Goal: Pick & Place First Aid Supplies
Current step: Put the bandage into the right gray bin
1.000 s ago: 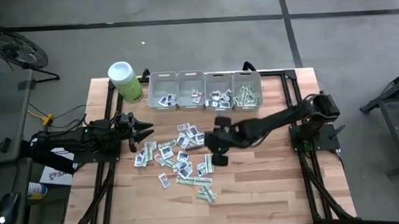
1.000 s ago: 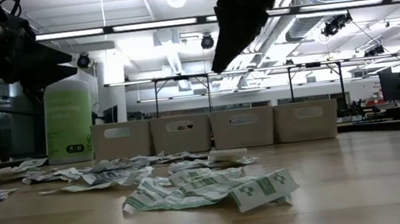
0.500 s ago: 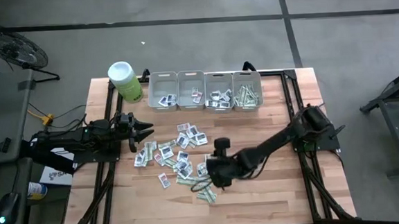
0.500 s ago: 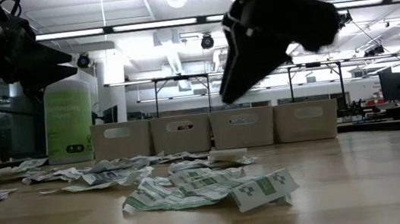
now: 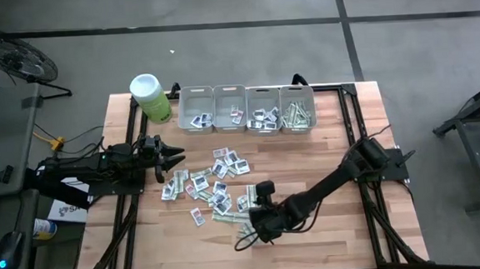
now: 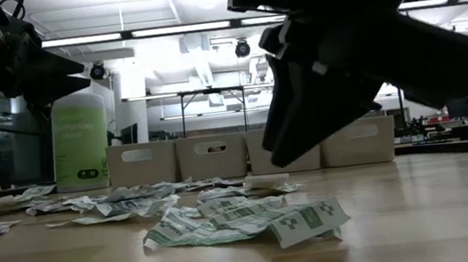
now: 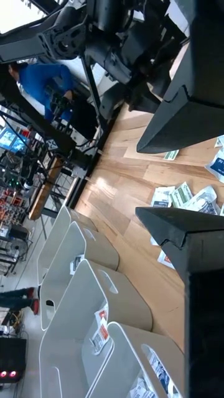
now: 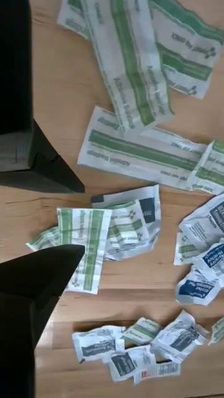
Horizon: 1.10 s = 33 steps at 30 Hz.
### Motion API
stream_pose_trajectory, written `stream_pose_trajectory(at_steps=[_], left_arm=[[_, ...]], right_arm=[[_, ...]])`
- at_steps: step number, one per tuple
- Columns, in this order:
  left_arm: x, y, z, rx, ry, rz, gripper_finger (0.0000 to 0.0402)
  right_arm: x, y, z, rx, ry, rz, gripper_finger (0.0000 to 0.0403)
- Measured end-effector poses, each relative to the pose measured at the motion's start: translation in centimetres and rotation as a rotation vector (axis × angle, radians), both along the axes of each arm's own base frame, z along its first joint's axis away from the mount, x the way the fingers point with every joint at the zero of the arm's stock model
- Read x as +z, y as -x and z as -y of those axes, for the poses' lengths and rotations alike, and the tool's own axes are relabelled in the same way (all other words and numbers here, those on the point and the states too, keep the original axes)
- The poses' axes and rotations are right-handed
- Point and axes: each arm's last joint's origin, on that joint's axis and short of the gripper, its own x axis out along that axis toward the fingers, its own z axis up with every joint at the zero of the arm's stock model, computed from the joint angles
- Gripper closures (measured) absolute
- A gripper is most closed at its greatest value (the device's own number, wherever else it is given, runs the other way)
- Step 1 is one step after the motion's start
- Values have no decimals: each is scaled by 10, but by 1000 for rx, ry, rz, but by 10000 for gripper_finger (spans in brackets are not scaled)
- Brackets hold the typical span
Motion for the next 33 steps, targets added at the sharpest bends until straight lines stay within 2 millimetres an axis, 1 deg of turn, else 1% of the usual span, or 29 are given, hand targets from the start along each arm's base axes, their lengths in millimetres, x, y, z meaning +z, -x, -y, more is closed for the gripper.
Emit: stream_pose_trajectory(at_steps=[7,14,19,25,29,33], left_arm=[[0,0,0,0,0,0,252],[0,0,0,0,0,-1,252],[0,0,0,0,0,0,252],[0,0,0,0,0,-1,252],[0,0,0,0,0,0,252],[0,0,0,0,0,0,252]], right_arm=[[-14,-4,2,-9,7,-18,265],[-14,-8,9,-66,-20,2,265],[-14,-10,14,-72,-52,-12,265],[-14,-11,14,-76,-57,-13,268],[-14,-11,15,-82,-59,-12,291],[-14,-11,16,-82,-58,-12,334]])
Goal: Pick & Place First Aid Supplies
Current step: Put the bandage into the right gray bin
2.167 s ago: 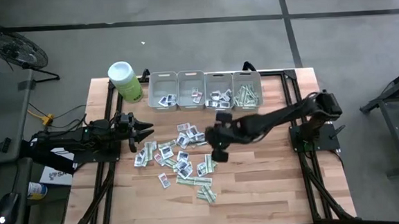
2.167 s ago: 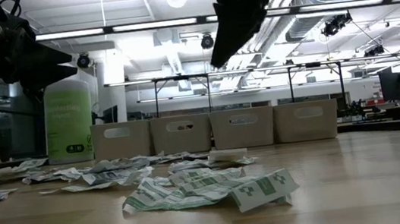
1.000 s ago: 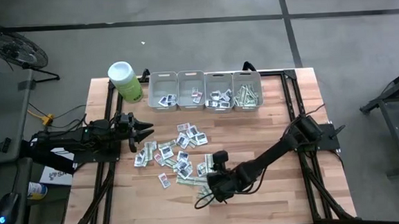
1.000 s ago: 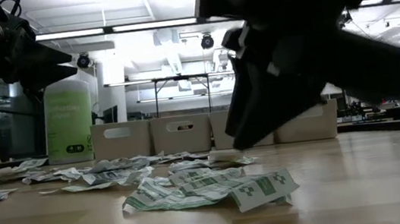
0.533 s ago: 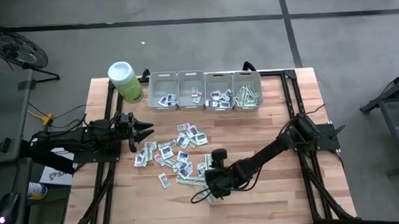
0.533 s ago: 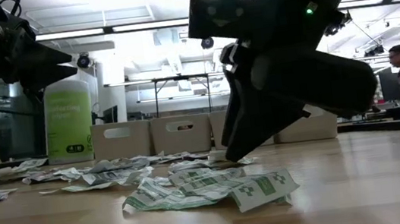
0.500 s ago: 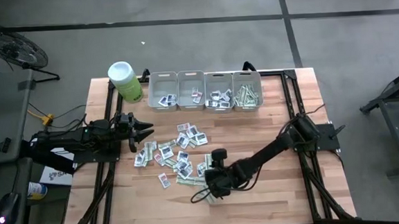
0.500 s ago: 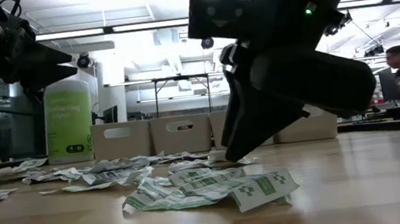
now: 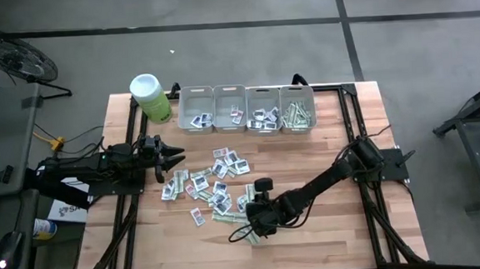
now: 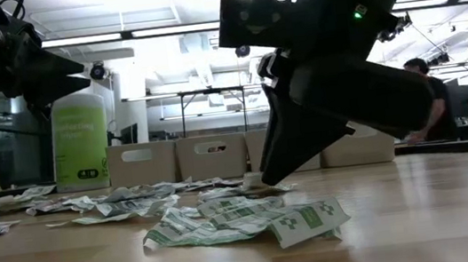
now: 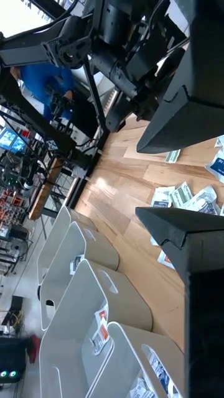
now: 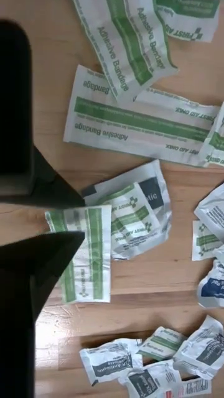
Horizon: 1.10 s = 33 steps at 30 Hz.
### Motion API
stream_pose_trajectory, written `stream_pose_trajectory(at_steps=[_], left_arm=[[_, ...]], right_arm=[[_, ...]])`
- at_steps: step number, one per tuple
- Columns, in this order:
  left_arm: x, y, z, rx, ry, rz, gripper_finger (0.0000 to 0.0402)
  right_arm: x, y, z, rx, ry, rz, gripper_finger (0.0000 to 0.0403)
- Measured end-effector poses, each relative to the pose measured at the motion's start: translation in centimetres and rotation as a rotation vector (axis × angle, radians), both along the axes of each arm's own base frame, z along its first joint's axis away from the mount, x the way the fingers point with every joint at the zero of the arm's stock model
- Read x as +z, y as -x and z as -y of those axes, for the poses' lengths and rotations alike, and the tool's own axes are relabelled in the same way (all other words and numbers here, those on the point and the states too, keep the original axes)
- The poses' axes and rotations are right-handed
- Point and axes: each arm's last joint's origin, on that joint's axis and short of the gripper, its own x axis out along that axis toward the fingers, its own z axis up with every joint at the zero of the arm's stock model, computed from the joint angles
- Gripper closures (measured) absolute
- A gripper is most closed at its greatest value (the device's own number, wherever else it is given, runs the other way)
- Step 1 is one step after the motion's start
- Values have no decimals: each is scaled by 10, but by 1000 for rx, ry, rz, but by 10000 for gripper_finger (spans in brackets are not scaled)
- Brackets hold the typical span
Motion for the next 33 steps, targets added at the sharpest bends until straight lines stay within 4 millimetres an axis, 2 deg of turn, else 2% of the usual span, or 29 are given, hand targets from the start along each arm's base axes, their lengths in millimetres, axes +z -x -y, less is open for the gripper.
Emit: stream_pose_trajectory(at_steps=[6,11,20,33], left_arm=[[0,0,0,0,0,0,252],[0,0,0,0,0,0,252],[0,0,0,0,0,0,252],[0,0,0,0,0,0,252]], right_arm=[[0,0,0,6,-9,-6,397],[0,0,1,-26,7,15,400],[3,2,-2,-76,155,92,402],[11,15,-13,-236,478,308,403]])
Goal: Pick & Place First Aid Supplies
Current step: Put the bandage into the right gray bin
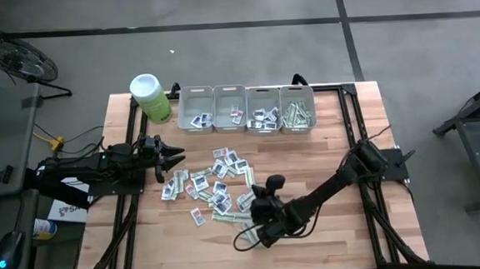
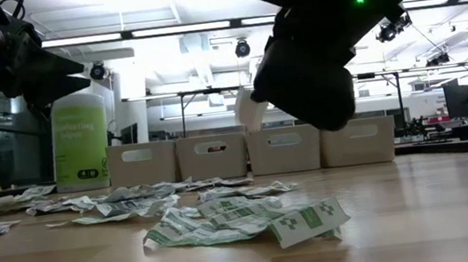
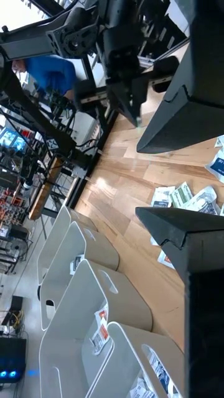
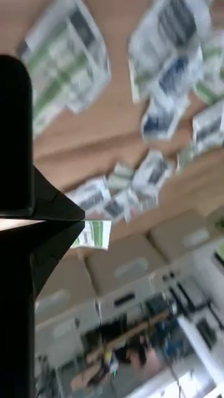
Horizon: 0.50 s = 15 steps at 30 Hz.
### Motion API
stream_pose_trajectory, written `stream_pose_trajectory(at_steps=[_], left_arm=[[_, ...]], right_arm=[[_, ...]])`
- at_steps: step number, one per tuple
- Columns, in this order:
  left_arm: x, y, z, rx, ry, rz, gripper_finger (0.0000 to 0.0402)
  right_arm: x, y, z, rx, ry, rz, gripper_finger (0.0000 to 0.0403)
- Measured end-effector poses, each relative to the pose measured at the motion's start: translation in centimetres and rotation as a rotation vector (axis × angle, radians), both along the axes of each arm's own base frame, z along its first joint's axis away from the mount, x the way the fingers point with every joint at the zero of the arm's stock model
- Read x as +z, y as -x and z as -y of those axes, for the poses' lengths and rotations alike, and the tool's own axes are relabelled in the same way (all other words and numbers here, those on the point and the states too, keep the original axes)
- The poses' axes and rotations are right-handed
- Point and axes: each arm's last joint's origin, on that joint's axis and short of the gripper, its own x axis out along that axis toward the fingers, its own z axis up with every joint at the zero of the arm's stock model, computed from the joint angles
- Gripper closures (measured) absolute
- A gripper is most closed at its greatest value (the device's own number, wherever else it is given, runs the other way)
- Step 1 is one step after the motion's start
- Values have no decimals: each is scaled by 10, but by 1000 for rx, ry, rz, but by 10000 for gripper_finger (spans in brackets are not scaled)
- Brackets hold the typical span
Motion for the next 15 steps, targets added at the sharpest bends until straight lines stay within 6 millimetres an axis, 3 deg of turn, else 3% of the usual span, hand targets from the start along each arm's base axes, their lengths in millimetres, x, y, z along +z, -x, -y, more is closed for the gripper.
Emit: stream_pose_trajectory(at_steps=[7,15], left_arm=[[0,0,0,0,0,0,252],[0,0,0,0,0,0,252]], right_arm=[[9,7,10,-69,27,26,403],[32,31,43,-216,46,-53,403]])
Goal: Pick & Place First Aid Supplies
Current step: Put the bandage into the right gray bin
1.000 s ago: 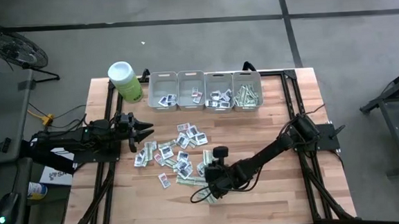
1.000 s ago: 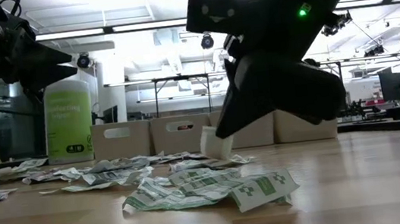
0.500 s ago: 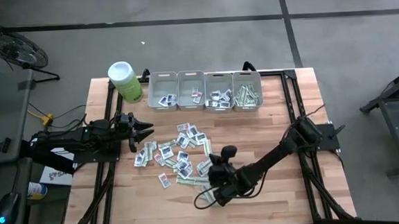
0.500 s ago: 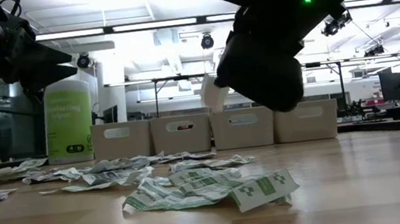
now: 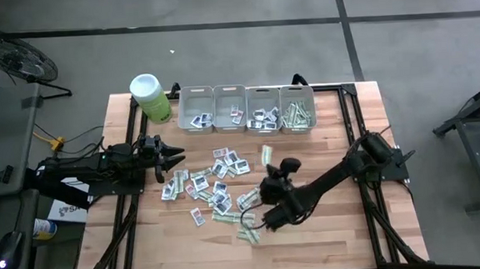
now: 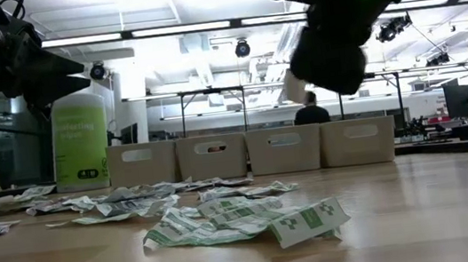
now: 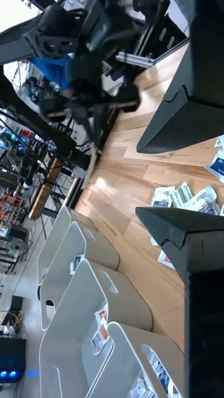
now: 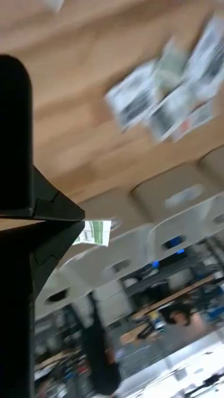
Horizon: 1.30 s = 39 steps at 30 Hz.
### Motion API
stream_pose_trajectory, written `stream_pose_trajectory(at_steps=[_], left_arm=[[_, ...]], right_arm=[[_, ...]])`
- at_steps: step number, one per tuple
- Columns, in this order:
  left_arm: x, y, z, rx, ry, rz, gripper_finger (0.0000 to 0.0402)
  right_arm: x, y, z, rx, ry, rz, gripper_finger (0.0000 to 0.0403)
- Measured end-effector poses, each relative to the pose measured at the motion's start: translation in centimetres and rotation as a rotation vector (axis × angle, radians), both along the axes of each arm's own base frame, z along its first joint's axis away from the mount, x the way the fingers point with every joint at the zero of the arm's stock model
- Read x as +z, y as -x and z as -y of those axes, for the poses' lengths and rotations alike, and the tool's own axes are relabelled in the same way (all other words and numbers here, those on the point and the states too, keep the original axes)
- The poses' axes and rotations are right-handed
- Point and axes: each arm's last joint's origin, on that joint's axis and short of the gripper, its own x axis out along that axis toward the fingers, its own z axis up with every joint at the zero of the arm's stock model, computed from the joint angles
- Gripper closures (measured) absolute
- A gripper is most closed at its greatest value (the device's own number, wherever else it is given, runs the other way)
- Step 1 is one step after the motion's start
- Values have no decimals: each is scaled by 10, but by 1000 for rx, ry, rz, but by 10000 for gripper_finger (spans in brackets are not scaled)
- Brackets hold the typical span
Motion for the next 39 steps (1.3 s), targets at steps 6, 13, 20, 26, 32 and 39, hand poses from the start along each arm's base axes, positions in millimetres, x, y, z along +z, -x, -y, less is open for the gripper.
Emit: stream_pose_trajectory(at_steps=[6,13,20,26,32,39], left_arm=[[0,0,0,0,0,0,252],[0,0,0,0,0,0,252],[0,0,0,0,0,0,252],[0,0,0,0,0,0,252],[0,0,0,0,0,0,252],[0,0,0,0,0,0,252]], right_arm=[[11,25,25,-165,17,-186,403],[14,31,42,-165,108,-398,403],[-4,42,69,-189,167,-592,403],[-25,63,95,-263,223,-659,403],[-34,77,116,-285,294,-704,403],[-30,87,139,-298,351,-729,403]])
